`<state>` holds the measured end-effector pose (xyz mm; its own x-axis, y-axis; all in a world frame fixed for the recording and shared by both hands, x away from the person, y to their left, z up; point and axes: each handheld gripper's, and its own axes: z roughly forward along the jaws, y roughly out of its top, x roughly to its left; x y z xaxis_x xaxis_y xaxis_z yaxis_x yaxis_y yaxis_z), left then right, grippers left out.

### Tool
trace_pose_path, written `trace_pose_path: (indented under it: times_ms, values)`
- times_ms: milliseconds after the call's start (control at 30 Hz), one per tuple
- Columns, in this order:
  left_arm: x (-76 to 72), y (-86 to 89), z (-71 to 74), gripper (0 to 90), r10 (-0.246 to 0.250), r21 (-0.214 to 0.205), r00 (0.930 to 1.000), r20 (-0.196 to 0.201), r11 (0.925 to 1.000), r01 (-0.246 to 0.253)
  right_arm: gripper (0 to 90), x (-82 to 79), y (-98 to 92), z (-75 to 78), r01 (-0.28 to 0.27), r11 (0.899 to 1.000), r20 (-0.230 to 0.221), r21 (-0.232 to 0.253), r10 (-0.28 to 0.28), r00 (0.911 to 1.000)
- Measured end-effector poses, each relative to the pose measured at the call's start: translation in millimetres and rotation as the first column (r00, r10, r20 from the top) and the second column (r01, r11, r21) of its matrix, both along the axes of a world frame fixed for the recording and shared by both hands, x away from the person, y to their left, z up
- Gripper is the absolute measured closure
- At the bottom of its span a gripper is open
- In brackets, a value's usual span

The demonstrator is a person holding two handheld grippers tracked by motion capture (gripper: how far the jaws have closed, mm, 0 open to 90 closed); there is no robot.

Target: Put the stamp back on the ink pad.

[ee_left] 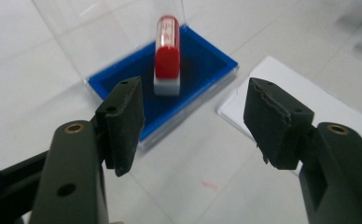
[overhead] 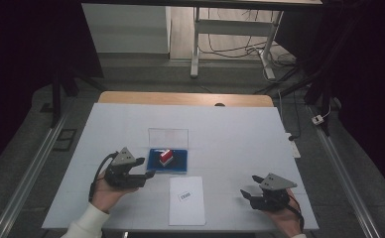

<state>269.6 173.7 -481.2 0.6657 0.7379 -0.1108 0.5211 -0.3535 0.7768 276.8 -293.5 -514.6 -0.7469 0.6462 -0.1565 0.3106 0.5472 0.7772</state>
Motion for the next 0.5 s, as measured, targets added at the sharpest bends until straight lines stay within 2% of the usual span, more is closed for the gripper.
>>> trace_pose_path:
  times_ms: [167, 333, 500]
  values:
    - [-14.9, 5.4, -5.8, 38.0, -0.006, -0.005, 0.9999, -0.012, 1.0000, 0.006, 31.8, 0.0, -3.5, 0.4, 0.008, 1.000, 0.001, 0.006, -0.008, 1.0000]
    - [-30.3, 17.1, -15.3, 38.0, 0.010, -0.001, 0.9995, -0.029, 0.9999, -0.010, 31.9, -0.3, -4.7, 0.7, 0.005, 1.000, 0.006, 0.014, -0.006, 1.0000]
    - [-39.2, 25.6, -21.3, 38.1, 0.022, 0.000, 0.9989, -0.042, 0.9998, -0.022, 31.9, -0.8, -4.0, 1.4, 0.001, 1.000, 0.012, 0.012, -0.001, 0.9999]
